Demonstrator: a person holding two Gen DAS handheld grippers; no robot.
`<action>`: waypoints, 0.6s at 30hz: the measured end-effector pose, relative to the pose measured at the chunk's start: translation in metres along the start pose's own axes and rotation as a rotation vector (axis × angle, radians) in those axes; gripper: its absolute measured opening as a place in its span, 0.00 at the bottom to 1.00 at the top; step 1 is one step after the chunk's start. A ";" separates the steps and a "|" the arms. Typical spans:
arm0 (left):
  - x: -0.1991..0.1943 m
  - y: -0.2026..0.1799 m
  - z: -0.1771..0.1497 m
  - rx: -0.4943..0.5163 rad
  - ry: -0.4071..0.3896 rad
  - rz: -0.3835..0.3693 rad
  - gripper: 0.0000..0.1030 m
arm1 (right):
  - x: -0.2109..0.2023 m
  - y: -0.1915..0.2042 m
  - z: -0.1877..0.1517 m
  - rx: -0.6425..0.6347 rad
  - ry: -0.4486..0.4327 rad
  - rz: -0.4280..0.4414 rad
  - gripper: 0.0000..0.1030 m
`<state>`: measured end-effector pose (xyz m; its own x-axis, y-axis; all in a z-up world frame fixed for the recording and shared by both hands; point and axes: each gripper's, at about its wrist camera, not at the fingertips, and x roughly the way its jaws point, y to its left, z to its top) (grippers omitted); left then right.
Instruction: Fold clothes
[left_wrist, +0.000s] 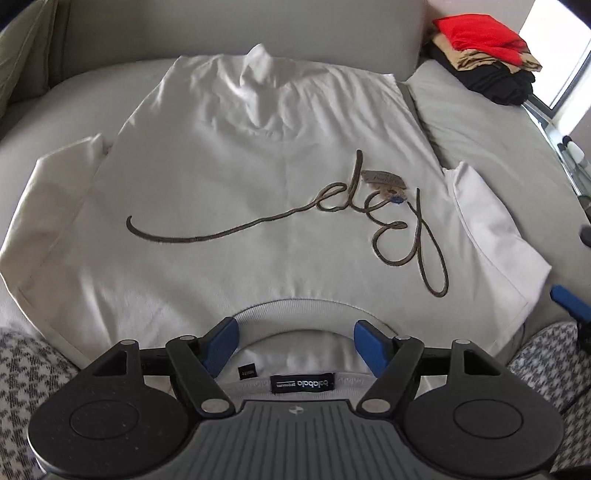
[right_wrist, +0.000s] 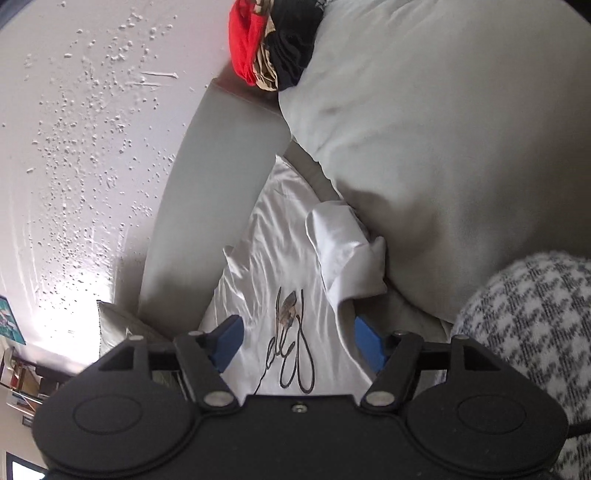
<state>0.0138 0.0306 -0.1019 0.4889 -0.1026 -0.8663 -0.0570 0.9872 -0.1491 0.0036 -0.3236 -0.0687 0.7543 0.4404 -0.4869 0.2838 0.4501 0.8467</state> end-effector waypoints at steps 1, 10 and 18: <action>0.000 0.001 0.000 -0.001 0.002 -0.003 0.69 | 0.003 -0.001 0.001 0.007 0.008 0.001 0.64; 0.001 0.002 0.001 0.002 0.010 -0.014 0.73 | 0.059 -0.010 0.012 0.068 0.057 -0.031 0.67; 0.003 0.003 0.000 0.010 0.012 -0.020 0.75 | 0.077 -0.013 0.026 -0.001 -0.170 -0.049 0.63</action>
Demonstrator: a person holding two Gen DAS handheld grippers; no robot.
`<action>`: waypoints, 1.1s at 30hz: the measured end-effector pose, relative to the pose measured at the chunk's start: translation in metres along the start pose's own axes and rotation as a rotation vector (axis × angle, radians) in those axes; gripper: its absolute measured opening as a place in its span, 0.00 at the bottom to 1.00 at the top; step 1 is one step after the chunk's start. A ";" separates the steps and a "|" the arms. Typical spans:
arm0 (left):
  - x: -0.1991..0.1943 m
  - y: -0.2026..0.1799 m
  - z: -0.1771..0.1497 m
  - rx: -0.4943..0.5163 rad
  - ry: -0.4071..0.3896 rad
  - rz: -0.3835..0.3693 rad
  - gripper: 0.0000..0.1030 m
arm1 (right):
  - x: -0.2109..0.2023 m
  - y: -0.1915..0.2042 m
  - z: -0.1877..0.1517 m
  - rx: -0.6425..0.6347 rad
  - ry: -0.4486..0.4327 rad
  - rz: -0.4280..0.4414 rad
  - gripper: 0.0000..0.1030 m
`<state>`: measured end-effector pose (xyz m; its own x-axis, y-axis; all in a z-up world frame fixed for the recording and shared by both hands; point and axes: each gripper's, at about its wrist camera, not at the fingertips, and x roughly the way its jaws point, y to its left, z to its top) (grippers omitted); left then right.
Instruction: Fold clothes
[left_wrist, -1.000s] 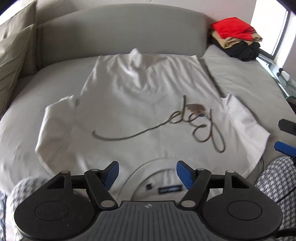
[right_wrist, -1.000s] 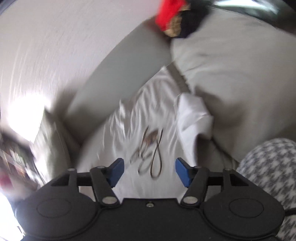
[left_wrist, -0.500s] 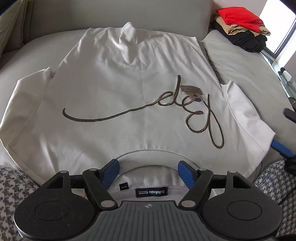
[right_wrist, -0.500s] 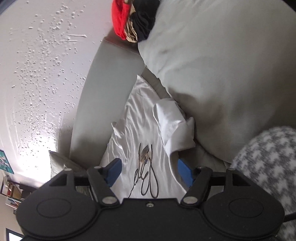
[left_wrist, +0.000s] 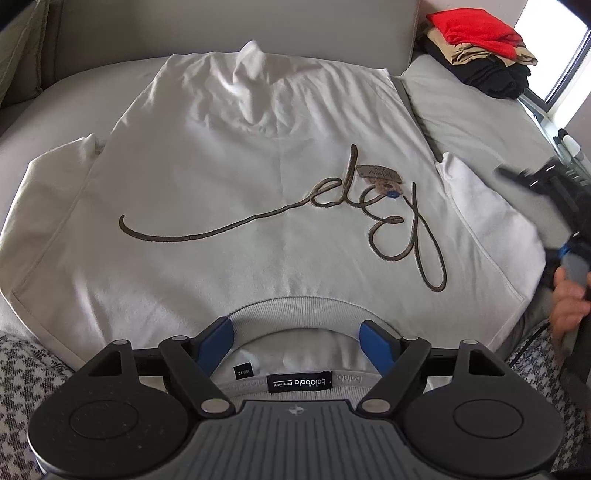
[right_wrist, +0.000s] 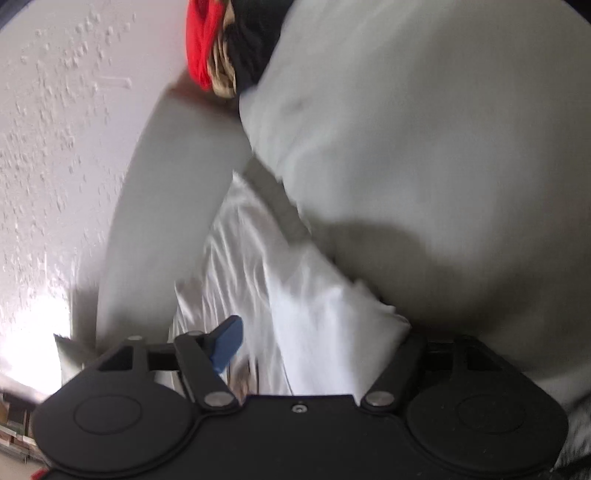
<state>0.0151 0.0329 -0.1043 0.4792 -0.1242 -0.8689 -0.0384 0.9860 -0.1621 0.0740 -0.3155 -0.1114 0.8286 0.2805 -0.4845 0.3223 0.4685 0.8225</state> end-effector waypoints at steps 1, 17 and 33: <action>0.000 0.001 0.000 -0.002 -0.002 -0.006 0.75 | -0.009 0.003 0.002 -0.010 -0.053 0.034 0.62; -0.001 0.006 0.000 0.005 -0.005 -0.023 0.75 | -0.067 0.098 -0.024 -0.502 -0.173 -0.145 0.75; -0.017 0.014 0.002 -0.021 0.000 -0.043 0.71 | -0.137 0.140 0.011 -0.359 -0.324 -0.102 0.87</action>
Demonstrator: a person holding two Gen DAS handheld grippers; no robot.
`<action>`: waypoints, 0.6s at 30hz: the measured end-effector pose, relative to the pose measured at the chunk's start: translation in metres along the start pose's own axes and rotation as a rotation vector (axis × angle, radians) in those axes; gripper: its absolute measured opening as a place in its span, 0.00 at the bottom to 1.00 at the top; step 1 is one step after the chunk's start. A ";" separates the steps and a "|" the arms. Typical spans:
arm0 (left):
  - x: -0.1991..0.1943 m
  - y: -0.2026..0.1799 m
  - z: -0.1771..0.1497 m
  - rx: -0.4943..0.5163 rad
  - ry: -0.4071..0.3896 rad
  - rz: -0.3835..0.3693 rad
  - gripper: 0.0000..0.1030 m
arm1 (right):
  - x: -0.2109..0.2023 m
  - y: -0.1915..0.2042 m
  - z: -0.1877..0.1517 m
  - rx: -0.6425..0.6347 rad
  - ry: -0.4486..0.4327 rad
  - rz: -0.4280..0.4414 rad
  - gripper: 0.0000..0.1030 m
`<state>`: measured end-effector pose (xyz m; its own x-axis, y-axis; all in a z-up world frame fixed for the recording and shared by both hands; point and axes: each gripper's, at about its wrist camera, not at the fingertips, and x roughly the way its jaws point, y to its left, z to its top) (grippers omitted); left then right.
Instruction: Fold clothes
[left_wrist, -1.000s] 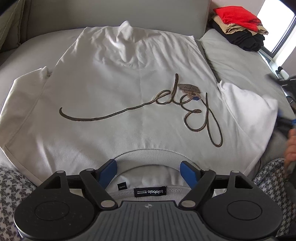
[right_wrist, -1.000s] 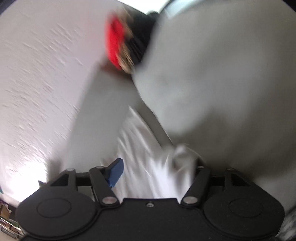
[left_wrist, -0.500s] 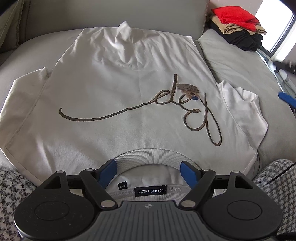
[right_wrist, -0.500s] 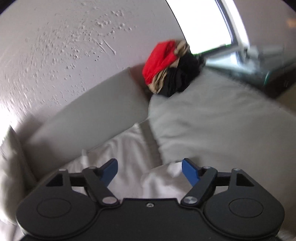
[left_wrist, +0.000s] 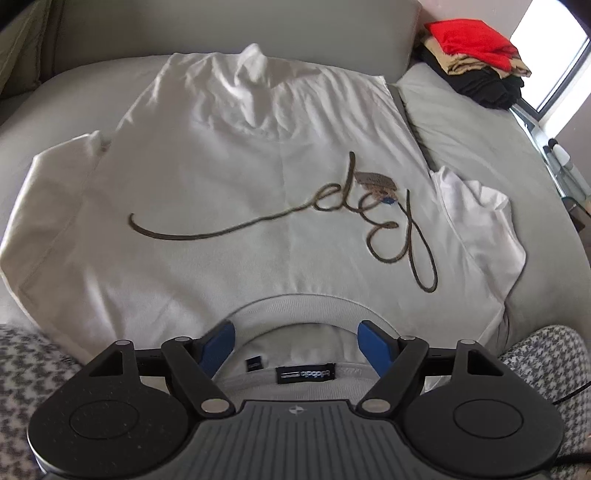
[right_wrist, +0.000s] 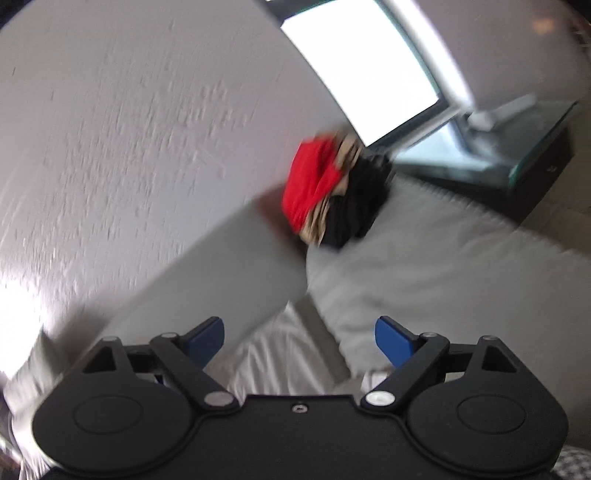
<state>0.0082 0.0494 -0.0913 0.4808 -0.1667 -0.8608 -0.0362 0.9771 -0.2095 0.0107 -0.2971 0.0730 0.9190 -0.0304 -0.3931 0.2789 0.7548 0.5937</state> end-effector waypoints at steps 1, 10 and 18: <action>-0.003 0.002 0.001 0.000 -0.006 0.000 0.71 | -0.008 0.003 0.006 0.010 0.006 -0.001 0.87; 0.005 0.006 0.001 0.007 0.006 0.005 0.71 | 0.007 -0.018 0.009 -0.060 0.097 -0.062 0.97; 0.012 0.000 -0.002 0.050 0.018 0.034 0.73 | 0.095 -0.060 -0.044 -0.291 0.324 -0.148 0.55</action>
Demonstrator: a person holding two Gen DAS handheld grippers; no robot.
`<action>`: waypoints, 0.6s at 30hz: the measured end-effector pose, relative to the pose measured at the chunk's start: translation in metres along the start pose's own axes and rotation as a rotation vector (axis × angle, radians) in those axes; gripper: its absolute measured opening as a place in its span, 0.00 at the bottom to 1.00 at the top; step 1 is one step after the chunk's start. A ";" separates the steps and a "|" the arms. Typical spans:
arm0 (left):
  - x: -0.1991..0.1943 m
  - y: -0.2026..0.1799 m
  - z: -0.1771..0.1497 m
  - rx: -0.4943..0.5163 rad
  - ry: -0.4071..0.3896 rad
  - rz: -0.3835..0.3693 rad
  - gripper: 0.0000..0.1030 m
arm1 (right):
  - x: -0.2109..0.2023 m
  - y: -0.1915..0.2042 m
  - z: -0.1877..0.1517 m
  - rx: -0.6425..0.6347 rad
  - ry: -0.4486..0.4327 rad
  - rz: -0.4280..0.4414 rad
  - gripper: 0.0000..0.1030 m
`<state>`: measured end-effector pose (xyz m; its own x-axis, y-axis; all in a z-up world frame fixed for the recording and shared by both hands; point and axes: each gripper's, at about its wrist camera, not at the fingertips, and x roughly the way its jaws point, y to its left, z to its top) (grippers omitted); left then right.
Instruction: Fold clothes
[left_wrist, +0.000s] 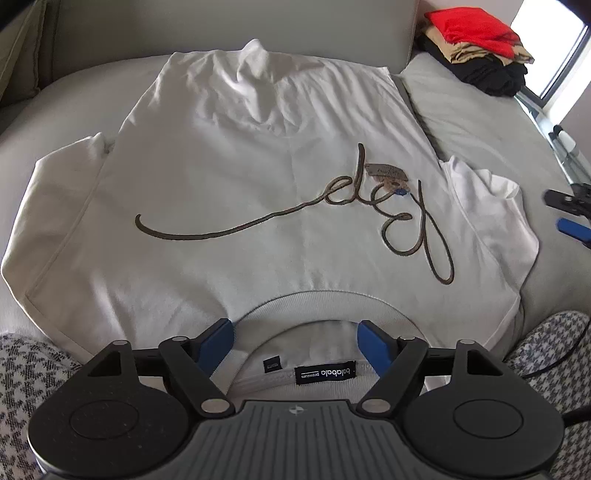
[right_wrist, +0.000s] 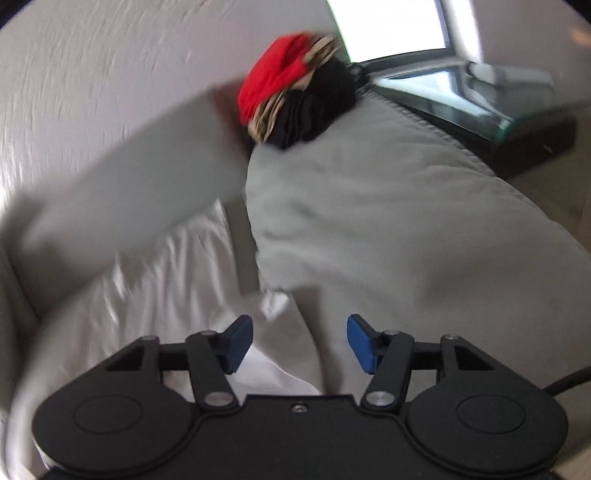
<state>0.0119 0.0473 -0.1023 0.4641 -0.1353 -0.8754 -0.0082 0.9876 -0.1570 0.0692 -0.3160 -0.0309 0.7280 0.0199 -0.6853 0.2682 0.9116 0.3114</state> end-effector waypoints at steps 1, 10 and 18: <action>0.001 -0.002 0.000 0.009 0.000 0.008 0.73 | 0.008 0.004 -0.003 -0.030 0.008 0.008 0.59; 0.002 -0.009 -0.001 0.043 0.002 0.039 0.74 | 0.048 0.051 -0.027 -0.376 0.007 -0.155 0.70; 0.000 -0.009 -0.003 0.048 -0.008 0.035 0.74 | 0.033 0.027 -0.017 -0.218 -0.057 -0.202 0.02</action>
<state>0.0096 0.0377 -0.1026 0.4718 -0.1000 -0.8760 0.0175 0.9944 -0.1040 0.0894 -0.2838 -0.0565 0.7099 -0.1883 -0.6787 0.2737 0.9616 0.0195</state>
